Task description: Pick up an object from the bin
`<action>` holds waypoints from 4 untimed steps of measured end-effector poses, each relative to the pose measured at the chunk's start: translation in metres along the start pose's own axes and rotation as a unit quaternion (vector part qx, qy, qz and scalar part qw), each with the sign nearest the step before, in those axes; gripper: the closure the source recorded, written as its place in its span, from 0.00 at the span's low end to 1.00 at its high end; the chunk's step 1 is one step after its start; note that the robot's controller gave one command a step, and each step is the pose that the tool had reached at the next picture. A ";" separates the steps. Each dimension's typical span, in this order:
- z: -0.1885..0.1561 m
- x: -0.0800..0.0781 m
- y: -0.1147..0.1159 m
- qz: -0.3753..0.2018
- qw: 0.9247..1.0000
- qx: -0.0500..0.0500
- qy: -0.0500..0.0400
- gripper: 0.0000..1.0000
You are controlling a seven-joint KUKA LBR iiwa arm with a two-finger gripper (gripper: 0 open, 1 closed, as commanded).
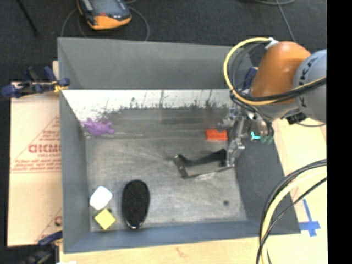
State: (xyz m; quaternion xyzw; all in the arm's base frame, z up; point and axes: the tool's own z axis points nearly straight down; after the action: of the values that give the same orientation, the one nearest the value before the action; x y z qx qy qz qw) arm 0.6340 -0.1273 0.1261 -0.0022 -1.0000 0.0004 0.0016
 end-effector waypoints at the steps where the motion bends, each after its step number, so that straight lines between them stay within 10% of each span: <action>1: -0.005 -0.002 0.000 -0.001 1.000 0.001 -0.004 0.00; 4: 0.029 0.010 0.043 -0.153 0.988 0.001 -0.005 0.00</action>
Offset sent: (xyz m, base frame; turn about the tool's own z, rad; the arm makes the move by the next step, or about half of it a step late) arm -0.0165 0.0423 -0.0561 -0.3042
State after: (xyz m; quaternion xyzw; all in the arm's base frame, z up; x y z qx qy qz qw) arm 0.6238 -0.0839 0.0974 0.1513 -0.9885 0.0013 -0.0031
